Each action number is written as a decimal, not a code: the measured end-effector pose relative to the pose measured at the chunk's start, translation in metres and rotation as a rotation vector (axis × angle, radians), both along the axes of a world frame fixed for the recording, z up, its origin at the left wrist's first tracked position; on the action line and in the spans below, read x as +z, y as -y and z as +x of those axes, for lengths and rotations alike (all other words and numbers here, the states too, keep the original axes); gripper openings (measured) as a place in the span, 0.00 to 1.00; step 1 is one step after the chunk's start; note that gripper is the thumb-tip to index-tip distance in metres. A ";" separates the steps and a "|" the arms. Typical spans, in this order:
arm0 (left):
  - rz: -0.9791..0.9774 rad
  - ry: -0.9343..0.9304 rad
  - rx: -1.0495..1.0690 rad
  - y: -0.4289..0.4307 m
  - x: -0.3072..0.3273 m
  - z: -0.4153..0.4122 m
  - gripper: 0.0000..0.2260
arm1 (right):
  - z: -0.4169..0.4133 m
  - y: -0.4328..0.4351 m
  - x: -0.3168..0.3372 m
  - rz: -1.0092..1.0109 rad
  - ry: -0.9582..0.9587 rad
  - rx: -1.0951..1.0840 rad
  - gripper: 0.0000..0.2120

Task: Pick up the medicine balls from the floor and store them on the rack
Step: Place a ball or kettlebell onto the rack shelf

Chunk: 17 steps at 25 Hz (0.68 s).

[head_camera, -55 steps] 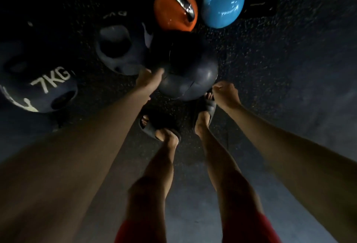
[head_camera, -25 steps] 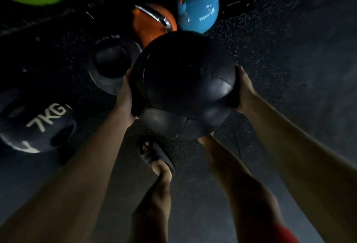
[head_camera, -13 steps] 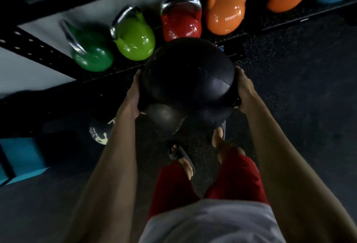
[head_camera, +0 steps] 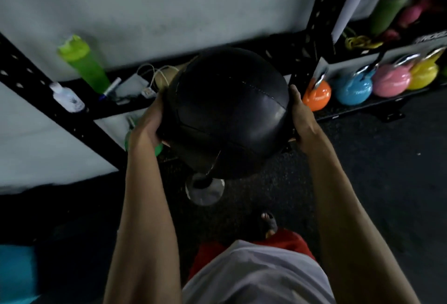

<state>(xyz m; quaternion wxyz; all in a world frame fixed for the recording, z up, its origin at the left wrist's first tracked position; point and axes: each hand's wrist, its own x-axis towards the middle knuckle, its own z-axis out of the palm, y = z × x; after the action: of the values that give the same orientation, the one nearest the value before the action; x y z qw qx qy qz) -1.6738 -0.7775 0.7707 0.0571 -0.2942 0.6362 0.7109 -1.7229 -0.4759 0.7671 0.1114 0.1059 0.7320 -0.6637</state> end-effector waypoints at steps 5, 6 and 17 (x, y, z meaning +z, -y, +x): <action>-0.020 -0.177 0.105 0.004 0.068 -0.004 0.25 | -0.017 0.005 0.062 0.045 -0.205 0.018 0.31; -0.003 -0.187 0.129 0.007 0.079 -0.003 0.26 | -0.022 0.006 0.076 0.053 -0.228 0.043 0.31; -0.066 -0.522 0.359 0.016 0.217 -0.026 0.20 | -0.080 0.034 0.219 0.008 -0.535 0.169 0.38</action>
<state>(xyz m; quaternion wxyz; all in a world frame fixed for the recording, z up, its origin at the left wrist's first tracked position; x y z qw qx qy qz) -1.7000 -0.7936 0.9872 -0.2442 -0.2112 0.5901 0.7400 -1.8027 -0.5103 0.9864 -0.0310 -0.1341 0.7441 -0.6537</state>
